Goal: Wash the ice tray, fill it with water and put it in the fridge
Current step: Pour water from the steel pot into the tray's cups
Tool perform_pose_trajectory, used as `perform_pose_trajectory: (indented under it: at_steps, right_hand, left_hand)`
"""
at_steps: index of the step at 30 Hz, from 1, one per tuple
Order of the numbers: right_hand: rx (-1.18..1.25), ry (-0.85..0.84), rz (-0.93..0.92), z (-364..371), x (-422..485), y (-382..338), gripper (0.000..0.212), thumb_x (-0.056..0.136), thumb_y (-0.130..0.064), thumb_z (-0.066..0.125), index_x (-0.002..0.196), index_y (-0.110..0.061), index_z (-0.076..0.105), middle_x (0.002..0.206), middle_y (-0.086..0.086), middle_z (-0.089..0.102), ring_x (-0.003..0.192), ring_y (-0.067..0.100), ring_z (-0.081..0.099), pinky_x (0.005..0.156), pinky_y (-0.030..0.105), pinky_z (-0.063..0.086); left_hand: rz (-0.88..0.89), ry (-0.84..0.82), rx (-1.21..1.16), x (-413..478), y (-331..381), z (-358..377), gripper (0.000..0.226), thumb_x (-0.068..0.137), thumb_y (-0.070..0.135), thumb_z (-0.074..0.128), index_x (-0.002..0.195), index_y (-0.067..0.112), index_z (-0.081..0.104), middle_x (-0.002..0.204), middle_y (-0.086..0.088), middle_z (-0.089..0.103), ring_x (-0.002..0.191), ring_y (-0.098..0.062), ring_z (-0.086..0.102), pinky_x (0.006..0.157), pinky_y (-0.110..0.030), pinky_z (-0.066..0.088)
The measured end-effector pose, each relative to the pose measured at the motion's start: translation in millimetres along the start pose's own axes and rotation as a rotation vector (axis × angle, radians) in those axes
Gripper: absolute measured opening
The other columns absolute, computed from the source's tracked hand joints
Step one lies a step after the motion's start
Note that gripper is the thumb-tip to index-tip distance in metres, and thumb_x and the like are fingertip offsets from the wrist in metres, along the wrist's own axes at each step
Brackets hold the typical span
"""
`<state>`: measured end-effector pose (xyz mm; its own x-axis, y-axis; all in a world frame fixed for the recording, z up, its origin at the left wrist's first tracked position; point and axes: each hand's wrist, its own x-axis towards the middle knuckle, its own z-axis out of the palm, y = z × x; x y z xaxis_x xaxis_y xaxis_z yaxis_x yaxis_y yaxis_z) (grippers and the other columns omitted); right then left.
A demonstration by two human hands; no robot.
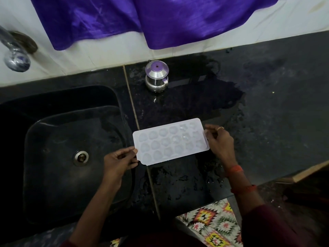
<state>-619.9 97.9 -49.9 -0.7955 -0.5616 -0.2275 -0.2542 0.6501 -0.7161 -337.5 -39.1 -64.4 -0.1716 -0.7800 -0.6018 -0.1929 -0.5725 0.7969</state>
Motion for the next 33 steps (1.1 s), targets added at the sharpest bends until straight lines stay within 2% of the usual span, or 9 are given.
perform_pose_trajectory:
  at_steps: [2, 5, 9, 13, 15, 18, 22, 28, 33]
  right_hand:
    - [-0.007, -0.012, 0.012, 3, -1, 2, 0.025, 0.099, -0.021, 0.060, 0.120, -0.016, 0.072, 0.104, -0.001, 0.072, 0.095, 0.010, 0.062, 0.087, 0.022, 0.044]
    - [-0.007, -0.049, 0.031, 5, -1, 6, 0.027, 0.100, -0.020, 0.058, 0.122, -0.015, 0.073, 0.104, -0.004, 0.068, 0.098, 0.011, 0.059, 0.087, 0.023, 0.042]
    - [0.060, -0.085, 0.063, 6, -1, 10, 0.028, 0.099, -0.020, 0.057, 0.122, -0.017, 0.073, 0.108, -0.004, 0.072, 0.101, 0.013, 0.064, 0.086, 0.025, 0.045]
    - [0.139, -0.122, 0.114, 5, -2, 14, 0.034, 0.091, -0.032, 0.058, 0.118, -0.022, 0.076, 0.105, -0.007, 0.076, 0.102, 0.014, 0.070, 0.095, 0.042, 0.056]
    - [0.179, -0.132, 0.116, 4, -1, 16, 0.041, 0.084, -0.040, 0.058, 0.116, -0.022, 0.076, 0.103, -0.008, 0.077, 0.100, 0.014, 0.072, 0.096, 0.046, 0.057]
    - [0.233, -0.134, 0.120, 6, 1, 20, 0.039, 0.084, -0.040, 0.062, 0.115, -0.021, 0.077, 0.103, -0.007, 0.078, 0.100, 0.014, 0.073, 0.096, 0.047, 0.057]
    - [0.281, -0.132, 0.107, 8, 1, 25, 0.026, 0.092, -0.024, 0.066, 0.115, -0.018, 0.077, 0.104, -0.004, 0.078, 0.100, 0.014, 0.073, 0.096, 0.048, 0.057]
    - [0.338, -0.137, 0.121, 10, -2, 25, 0.024, 0.095, -0.017, 0.067, 0.118, -0.013, 0.076, 0.107, -0.001, 0.077, 0.101, 0.014, 0.073, 0.097, 0.046, 0.057]
    - [0.357, -0.166, 0.103, 12, -2, 22, 0.023, 0.092, -0.025, 0.069, 0.113, -0.019, 0.077, 0.104, -0.004, 0.079, 0.100, 0.014, 0.074, 0.096, 0.047, 0.058]
  left_hand:
    - [0.000, 0.010, -0.002, 0, 2, 2, 0.006, 0.087, 0.009, 0.076, 0.093, 0.011, 0.076, 0.076, -0.009, 0.074, 0.067, -0.017, 0.067, 0.062, -0.024, 0.062]
    - [-0.003, 0.010, -0.008, 2, 4, 4, 0.005, 0.088, 0.009, 0.075, 0.093, 0.012, 0.075, 0.077, -0.004, 0.077, 0.067, -0.015, 0.071, 0.059, -0.023, 0.060]
    - [-0.022, 0.012, -0.025, 6, 5, 7, 0.008, 0.091, 0.012, 0.073, 0.099, 0.010, 0.074, 0.083, -0.005, 0.078, 0.071, -0.016, 0.074, 0.055, -0.022, 0.058]
    - [-0.027, -0.005, -0.039, 6, 4, 10, 0.006, 0.095, 0.009, 0.067, 0.099, 0.011, 0.072, 0.073, 0.002, 0.077, 0.063, -0.010, 0.073, 0.052, -0.021, 0.056]
    - [-0.023, -0.003, -0.033, 7, 4, 10, 0.008, 0.094, 0.008, 0.068, 0.102, 0.010, 0.072, 0.078, -0.002, 0.077, 0.064, -0.011, 0.073, 0.052, -0.021, 0.057]
    - [-0.016, 0.008, -0.020, 7, 3, 11, 0.013, 0.094, 0.007, 0.068, 0.106, 0.008, 0.071, 0.090, -0.011, 0.075, 0.066, -0.013, 0.071, 0.053, -0.021, 0.057]
    - [-0.008, 0.015, -0.019, 7, 3, 10, 0.012, 0.093, 0.007, 0.069, 0.105, 0.009, 0.071, 0.090, -0.011, 0.073, 0.066, -0.013, 0.070, 0.053, -0.021, 0.057]
    - [0.005, 0.037, -0.014, 8, 2, 4, 0.009, 0.092, 0.007, 0.069, 0.099, 0.013, 0.072, 0.091, -0.010, 0.074, 0.071, -0.017, 0.070, 0.052, -0.022, 0.058]
    - [0.006, 0.045, -0.025, 7, 1, -3, 0.009, 0.092, 0.006, 0.070, 0.097, 0.014, 0.073, 0.088, -0.009, 0.074, 0.061, -0.009, 0.072, 0.051, -0.021, 0.057]
